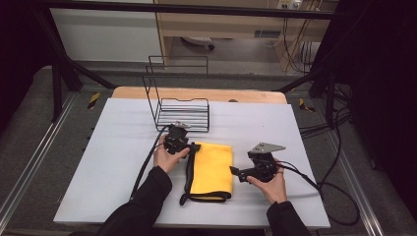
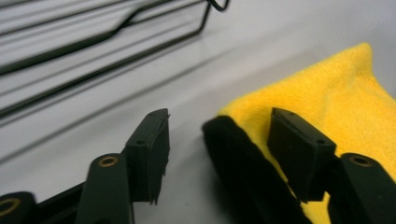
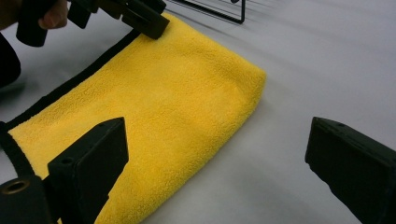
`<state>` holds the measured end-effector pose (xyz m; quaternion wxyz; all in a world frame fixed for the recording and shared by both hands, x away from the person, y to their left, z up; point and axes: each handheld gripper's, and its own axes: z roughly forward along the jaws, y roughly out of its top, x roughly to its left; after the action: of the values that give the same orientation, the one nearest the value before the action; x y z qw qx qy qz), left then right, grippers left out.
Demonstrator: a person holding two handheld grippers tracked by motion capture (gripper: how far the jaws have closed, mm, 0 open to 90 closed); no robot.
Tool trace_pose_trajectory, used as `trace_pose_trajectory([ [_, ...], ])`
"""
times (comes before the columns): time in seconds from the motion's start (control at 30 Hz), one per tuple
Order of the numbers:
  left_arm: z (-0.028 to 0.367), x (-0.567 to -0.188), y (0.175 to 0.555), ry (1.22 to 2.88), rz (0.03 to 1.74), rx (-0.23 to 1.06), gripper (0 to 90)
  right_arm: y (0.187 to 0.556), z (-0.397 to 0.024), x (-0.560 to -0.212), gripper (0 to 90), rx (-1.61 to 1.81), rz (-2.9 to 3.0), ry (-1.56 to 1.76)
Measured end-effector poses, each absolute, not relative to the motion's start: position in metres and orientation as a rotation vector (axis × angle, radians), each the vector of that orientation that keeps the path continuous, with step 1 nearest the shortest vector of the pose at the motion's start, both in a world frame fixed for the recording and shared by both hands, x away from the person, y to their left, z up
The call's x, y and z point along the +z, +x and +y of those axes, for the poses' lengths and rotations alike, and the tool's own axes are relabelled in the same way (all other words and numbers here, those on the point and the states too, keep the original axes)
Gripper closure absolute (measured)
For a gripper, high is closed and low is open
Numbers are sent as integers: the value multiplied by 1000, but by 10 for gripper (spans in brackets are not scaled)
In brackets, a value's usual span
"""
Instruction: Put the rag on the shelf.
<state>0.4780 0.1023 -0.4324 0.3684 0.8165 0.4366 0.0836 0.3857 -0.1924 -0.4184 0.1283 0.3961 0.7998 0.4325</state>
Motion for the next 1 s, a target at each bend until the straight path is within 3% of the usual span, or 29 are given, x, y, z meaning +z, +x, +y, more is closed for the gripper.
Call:
trace_pose_trajectory([
  [0.47, 95, -445, 485, 2096, 1124, 168, 504, 391, -193, -420, 86, 1284, 2334, 1168],
  [0.53, 96, -446, 486, 2085, 1120, 150, 574, 393, -192, -420, 100, 1309, 2326, 1182],
  [0.73, 94, -446, 485, 2097, 1109, 140, 634, 399, -192, -420, 129, 1311, 2327, 1198],
  [0.87, 95, -444, 484, 2102, 1110, 117, 740, 410, -191, -420, 200, 1322, 2306, 1240],
  [1.0, 95, -443, 483, 2117, 1088, 126, 761, 426, -183, -422, 286, 1292, 2303, 1254],
])
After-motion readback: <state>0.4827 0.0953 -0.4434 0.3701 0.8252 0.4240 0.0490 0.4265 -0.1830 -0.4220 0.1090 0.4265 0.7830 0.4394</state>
